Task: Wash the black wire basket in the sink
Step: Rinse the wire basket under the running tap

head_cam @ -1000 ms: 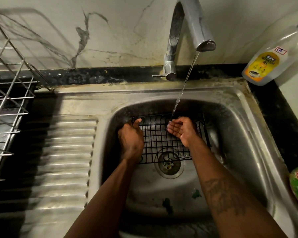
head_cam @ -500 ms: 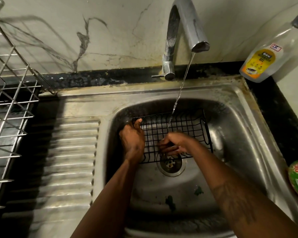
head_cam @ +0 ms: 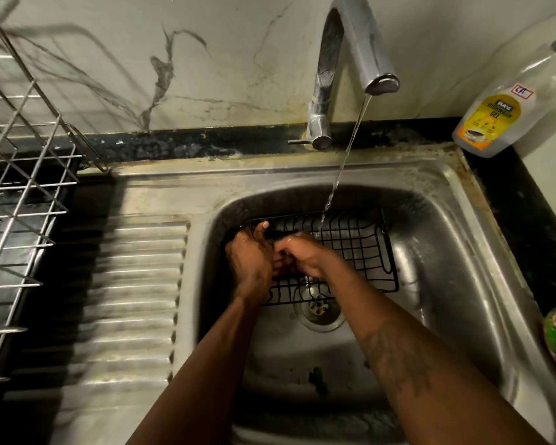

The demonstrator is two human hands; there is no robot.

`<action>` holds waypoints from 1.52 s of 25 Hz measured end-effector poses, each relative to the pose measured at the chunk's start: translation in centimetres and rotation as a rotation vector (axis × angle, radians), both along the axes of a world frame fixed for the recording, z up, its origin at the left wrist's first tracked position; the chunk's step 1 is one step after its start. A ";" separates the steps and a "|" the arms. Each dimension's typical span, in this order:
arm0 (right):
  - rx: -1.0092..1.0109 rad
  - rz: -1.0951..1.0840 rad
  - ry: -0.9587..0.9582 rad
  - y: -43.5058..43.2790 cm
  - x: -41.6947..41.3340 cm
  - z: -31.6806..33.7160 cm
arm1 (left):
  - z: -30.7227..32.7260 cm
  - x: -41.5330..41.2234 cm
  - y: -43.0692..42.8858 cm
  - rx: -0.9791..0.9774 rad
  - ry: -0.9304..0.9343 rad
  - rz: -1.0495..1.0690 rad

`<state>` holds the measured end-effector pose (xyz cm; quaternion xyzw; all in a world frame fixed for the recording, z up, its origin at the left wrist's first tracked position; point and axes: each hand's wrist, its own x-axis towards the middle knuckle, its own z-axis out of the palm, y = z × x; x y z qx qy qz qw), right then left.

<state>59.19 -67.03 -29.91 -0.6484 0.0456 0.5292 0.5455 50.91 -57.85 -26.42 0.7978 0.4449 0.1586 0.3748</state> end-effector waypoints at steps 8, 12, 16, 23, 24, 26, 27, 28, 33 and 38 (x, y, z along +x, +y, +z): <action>-0.067 -0.427 -0.045 -6.4 4.4 -0.4 | -0.1 0.1 0.2 -0.002 0.073 -0.012; 0.024 -0.593 0.040 -5.1 2.4 -0.6 | 0.1 0.0 0.0 -0.004 0.079 0.005; 0.102 -0.420 0.100 -0.3 0.2 -0.5 | 0.3 0.0 0.0 -0.054 0.079 0.027; -0.195 0.113 0.077 -0.1 -2.4 1.1 | 0.9 -0.3 0.2 -0.164 0.000 0.034; -0.277 0.223 0.071 -1.4 -2.1 1.5 | 0.7 -0.4 0.4 -0.108 0.039 0.013; -0.469 0.342 -0.005 -3.5 -0.5 2.5 | 0.6 -0.4 0.4 -0.050 0.068 0.016; -0.575 0.380 -0.062 -4.4 0.5 3.0 | 0.4 -0.4 0.4 -0.048 0.080 0.013; -0.667 0.371 -0.142 -5.1 1.4 3.5 | 0.1 -0.5 0.4 -0.039 0.092 0.003; -0.804 0.214 -0.638 -6.7 2.1 2.7 | -0.2 -0.3 0.5 -0.074 0.095 -0.015; -0.679 0.762 -0.742 -8.3 -0.2 2.7 | -0.2 -0.1 1.1 -0.072 0.125 -0.021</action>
